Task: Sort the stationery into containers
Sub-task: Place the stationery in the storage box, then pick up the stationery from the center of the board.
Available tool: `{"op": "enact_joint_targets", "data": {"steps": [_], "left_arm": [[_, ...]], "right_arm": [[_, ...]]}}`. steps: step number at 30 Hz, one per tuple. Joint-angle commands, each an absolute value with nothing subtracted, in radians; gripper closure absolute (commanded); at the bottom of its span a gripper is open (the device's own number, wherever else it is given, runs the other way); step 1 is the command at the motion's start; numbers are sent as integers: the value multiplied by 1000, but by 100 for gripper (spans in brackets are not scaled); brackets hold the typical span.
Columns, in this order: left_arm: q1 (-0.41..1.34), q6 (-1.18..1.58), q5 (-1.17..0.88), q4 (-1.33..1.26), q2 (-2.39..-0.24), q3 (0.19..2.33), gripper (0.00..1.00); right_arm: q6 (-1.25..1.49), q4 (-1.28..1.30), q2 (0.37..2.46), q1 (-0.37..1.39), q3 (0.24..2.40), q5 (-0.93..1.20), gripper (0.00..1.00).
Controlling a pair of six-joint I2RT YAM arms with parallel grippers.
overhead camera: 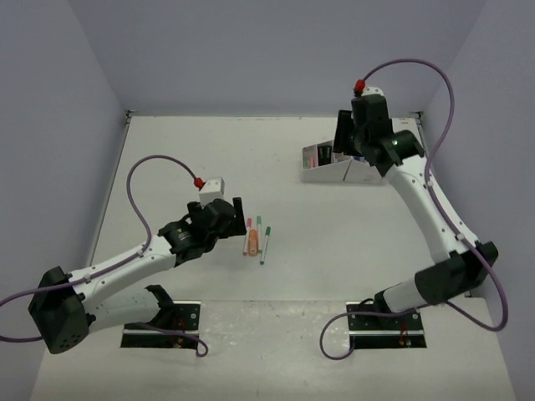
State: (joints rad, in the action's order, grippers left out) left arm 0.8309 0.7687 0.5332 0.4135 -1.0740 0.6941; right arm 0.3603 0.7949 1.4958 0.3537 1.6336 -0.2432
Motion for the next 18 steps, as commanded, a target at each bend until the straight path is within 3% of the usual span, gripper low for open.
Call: {"op": "enact_joint_targets", "data": {"steps": [1, 8, 18], "left_arm": [[818, 888, 645, 476, -1158, 750, 0], [669, 863, 623, 432, -1301, 781, 10], [618, 1000, 561, 474, -1608, 945, 41]], "right_arm": [[398, 671, 1302, 510, 1408, -234, 49], [445, 558, 1187, 601, 1175, -178, 50], [435, 530, 1100, 603, 1054, -150, 52]]}}
